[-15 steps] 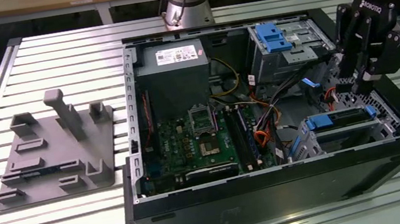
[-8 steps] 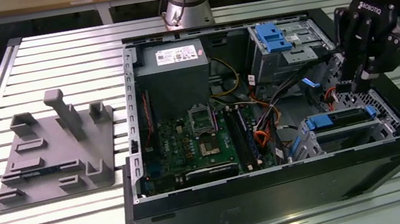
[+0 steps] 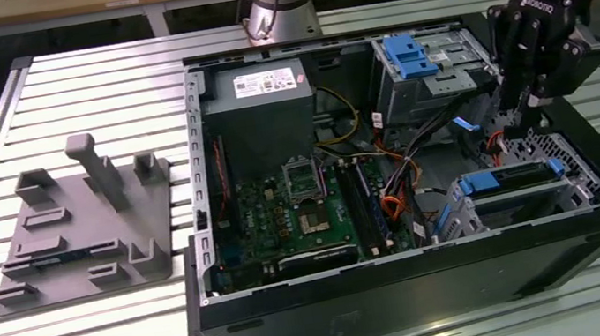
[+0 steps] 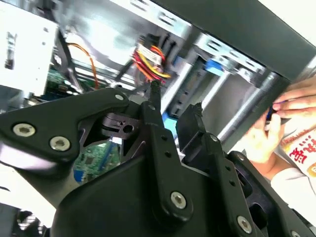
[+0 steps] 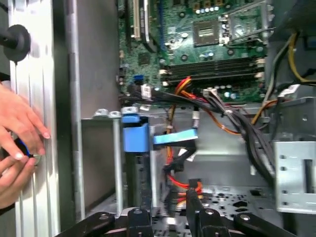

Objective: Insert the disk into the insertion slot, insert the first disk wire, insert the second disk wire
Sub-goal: 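Insert the first disk wire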

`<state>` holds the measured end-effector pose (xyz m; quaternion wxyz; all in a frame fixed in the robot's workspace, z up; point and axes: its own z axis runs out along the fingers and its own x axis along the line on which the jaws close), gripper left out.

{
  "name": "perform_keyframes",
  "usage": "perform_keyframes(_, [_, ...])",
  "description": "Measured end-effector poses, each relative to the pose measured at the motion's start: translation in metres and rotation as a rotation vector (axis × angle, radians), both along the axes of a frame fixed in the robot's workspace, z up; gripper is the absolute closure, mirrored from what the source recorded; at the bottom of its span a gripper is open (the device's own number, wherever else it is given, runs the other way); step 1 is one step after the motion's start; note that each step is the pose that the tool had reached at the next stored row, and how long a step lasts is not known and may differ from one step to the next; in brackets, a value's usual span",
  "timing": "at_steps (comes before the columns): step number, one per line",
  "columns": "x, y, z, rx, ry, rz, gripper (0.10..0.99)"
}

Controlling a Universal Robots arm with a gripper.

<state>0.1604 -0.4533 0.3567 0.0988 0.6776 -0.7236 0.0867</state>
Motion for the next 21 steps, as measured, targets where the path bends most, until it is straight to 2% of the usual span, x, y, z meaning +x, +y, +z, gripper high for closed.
perform_keyframes(2, [0.0059,0.0,-0.0022,0.0,0.0071,0.0,0.678])
perform_keyframes(5, [0.0107,0.0005,-0.0056,-0.003,0.0133,0.0,0.678])
perform_keyframes(11, [0.0083,0.0013,-0.0128,-0.021,0.0138,-0.014,0.678])
perform_keyframes(14, [0.0083,0.0018,-0.013,-0.024,0.0138,-0.014,0.678])
perform_keyframes(17, [0.0082,0.0023,-0.0138,-0.037,0.0136,-0.015,0.678])
perform_keyframes(21, [0.0081,0.0024,-0.0168,-0.045,0.0117,-0.024,0.678])
